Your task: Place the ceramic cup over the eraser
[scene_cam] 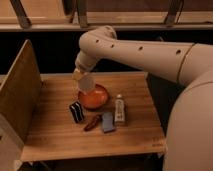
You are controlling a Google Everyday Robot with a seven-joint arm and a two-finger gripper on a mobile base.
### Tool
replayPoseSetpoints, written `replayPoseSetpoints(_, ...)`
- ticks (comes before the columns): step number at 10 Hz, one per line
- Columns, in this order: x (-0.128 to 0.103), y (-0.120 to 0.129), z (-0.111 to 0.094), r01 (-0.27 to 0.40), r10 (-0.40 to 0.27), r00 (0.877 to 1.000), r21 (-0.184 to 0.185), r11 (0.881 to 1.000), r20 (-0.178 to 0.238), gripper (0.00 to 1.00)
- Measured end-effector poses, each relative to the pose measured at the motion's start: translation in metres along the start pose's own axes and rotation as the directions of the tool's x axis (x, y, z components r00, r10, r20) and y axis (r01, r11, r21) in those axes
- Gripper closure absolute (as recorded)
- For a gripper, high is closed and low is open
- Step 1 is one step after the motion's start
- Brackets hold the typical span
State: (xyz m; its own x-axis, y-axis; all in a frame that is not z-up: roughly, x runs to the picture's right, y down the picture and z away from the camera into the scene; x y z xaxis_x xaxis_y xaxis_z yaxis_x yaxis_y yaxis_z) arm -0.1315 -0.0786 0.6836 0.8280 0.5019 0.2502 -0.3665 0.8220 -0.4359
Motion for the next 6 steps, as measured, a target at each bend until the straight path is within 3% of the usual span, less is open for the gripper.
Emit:
replayPoseSetpoints(4, -0.015, 0.036, 0.021, -0.002, 0.008, 0.997, -0.078, 0.997, 0.075, 1.00)
replayPoseSetpoints(6, -0.013, 0.050, 0.036, 0.007, 0.003, 0.997, -0.131, 0.991, 0.077, 1.00)
